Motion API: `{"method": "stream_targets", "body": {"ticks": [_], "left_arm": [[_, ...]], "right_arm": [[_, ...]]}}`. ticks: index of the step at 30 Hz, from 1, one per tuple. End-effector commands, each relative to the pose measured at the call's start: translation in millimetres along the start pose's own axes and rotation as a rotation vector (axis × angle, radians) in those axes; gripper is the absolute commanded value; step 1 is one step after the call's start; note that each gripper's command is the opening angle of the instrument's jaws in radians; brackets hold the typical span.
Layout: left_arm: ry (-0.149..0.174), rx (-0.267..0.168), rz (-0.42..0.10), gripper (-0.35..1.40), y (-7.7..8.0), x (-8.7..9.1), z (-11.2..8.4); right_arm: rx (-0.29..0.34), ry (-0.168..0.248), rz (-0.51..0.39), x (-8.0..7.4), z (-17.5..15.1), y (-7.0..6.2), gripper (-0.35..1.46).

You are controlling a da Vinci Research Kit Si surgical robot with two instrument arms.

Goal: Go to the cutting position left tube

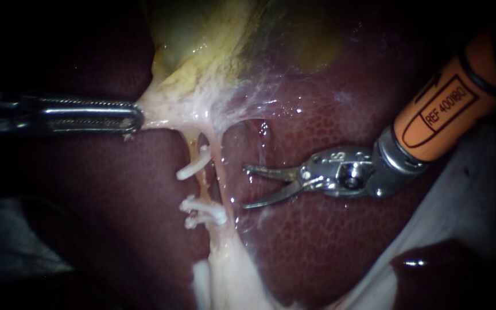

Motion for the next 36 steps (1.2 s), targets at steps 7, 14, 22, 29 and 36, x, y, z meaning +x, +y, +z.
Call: {"method": "stream_targets", "body": {"ticks": [7, 14, 22, 29, 36], "left_arm": [[0.0, 0.0, 0.0, -0.35, 0.0, 0.0, 0.0], [0.0, 0.0, 0.0, -0.35, 0.0, 0.0, 0.0], [0.0, 0.0, 0.0, -0.35, 0.0, 0.0, 0.0], [0.0, 0.0, 0.0, -0.35, 0.0, 0.0, 0.0], [0.0, 0.0, 0.0, -0.35, 0.0, 0.0, 0.1]], "right_arm": [[0.012, -0.007, -0.002, 0.7, 2.0, -0.7, 1.21], [0.018, -0.012, -0.005, 0.5, 4.4, 0.1, 1.23], [0.022, -0.017, -0.013, -1.1, 5.4, 1.8, 1.25], [0.041, -0.024, -0.016, -1.7, 5.9, 3.2, 1.3], [0.063, -0.033, -0.024, -2.1, 6.8, 4.0, 1.35]]}}
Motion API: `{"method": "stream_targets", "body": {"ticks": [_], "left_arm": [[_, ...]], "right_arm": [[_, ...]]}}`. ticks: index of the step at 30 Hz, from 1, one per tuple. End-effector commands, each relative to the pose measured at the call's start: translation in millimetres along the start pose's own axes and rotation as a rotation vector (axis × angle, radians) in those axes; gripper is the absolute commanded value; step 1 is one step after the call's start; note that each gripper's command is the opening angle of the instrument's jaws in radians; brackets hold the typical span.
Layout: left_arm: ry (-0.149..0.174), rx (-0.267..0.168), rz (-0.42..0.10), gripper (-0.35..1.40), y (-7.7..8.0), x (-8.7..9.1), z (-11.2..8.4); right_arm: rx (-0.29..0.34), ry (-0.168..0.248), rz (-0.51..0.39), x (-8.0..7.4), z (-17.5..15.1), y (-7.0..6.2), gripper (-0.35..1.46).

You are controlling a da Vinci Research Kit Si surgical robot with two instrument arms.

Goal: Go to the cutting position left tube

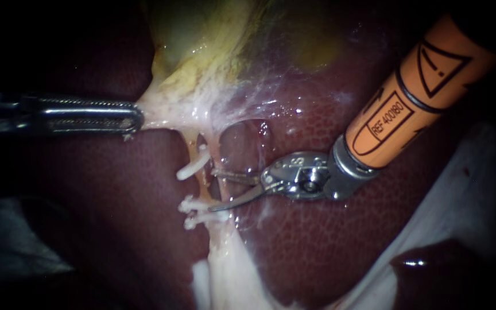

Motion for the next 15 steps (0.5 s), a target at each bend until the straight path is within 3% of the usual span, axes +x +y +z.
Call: {"method": "stream_targets", "body": {"ticks": [1, 7, 15], "left_arm": [[0.0, 0.0, 0.0, -0.35, 0.0, 0.0, 0.0], [0.0, 0.0, 0.0, -0.35, 0.0, 0.0, 0.1], [0.0, 0.001, 0.001, -0.35, 0.0, -0.1, 0.1]], "right_arm": [[0.007, -0.001, -0.006, 0.1, 0.3, 0.0, 1.36], [0.039, -0.006, -0.051, 0.1, 0.5, 0.5, 1.36], [0.122, 0.02, -0.125, 0.0, 0.5, 0.5, 1.35]]}}
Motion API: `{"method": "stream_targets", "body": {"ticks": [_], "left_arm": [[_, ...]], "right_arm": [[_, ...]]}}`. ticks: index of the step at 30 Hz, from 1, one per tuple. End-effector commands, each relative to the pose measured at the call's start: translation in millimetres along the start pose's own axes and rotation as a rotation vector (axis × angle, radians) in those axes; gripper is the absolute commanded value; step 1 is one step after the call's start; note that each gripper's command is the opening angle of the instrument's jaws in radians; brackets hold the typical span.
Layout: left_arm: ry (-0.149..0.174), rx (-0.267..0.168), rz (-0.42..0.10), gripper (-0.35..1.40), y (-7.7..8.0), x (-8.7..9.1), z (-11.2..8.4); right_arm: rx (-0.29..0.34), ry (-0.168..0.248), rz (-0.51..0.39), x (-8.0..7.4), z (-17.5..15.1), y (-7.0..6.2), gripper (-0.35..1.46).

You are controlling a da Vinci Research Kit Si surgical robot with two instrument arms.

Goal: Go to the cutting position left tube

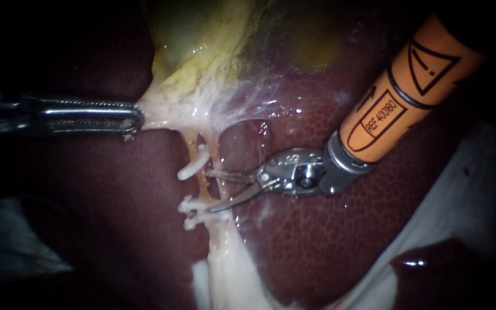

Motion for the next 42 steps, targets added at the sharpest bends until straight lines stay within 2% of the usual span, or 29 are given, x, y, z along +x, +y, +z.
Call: {"method": "stream_targets", "body": {"ticks": [1, 6, 13, 22, 31, 34, 39, 42], "left_arm": [[0.0, 0.0, 0.0, -0.35, 0.0, 0.0, 0.0], [0.0, 0.001, 0.0, -0.35, 0.1, 0.0, 0.1], [0.001, 0.002, 0.0, -0.35, 0.2, 0.0, 0.3], [0.001, 0.003, 0.0, -0.35, 0.3, 0.1, 0.4], [0.001, 0.004, 0.0, -0.35, 0.3, 0.1, 0.5], [0.001, 0.004, 0.0, -0.35, 0.3, 0.1, 0.5], [0.001, 0.004, 0.0, -0.35, 0.3, 0.1, 0.5], [0.001, 0.003, 0.0, -0.35, 0.3, 0.0, 0.5]], "right_arm": [[0.01, 0.003, -0.009, 0.1, 0.0, -0.1, 1.35], [0.049, 0.009, -0.041, 0.6, 0.8, -0.3, 1.28], [0.029, 0.011, -0.057, 1.3, 3.0, 0.2, 1.28], [0.032, 0.054, -0.06, 2.4, 5.3, -0.1, 1.28], [-0.045, 0.095, -0.051, 3.7, 6.5, 0.3, 1.28], [-0.045, 0.108, -0.049, 4.0, 6.5, 0.4, 1.28], [-0.035, 0.136, -0.034, 4.8, 6.1, -0.1, 1.28], [-0.029, 0.146, -0.02, 5.5, 5.9, -1.1, 1.31]]}}
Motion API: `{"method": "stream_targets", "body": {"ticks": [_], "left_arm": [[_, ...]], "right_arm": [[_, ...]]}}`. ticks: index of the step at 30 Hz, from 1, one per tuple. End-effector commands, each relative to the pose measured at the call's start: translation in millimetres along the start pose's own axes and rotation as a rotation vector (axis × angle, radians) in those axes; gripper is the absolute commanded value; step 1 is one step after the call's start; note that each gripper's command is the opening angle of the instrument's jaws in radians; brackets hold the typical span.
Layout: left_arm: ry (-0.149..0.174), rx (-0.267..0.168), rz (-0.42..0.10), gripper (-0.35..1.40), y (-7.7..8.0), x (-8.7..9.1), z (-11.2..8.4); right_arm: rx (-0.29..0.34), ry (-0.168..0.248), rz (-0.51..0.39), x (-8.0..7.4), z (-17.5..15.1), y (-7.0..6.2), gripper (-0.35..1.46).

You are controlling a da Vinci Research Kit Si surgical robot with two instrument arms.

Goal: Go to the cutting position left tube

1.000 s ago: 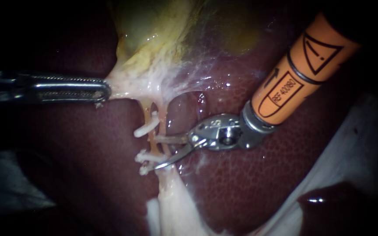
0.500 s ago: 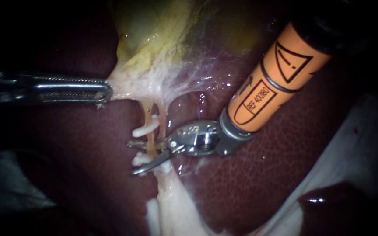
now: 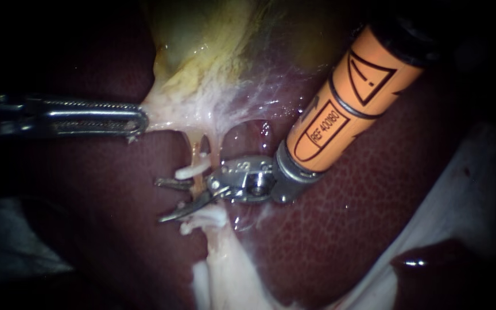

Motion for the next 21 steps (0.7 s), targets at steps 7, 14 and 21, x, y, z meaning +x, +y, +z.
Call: {"method": "stream_targets", "body": {"ticks": [7, 14, 21], "left_arm": [[-0.001, -0.003, 0.001, -0.35, -0.1, -0.1, -0.4], [-0.001, -0.003, 0.001, -0.35, -0.2, -0.1, -0.4], [-0.001, -0.003, 0.001, -0.35, -0.3, -0.1, -0.3]], "right_arm": [[0.047, 0.049, 0.024, 2.5, -0.2, -2.5, 1.31], [0.05, 0.054, 0.026, 3.1, -0.3, -3.0, 1.3], [0.05, 0.053, 0.038, 3.0, -0.4, -2.9, 1.3]]}}
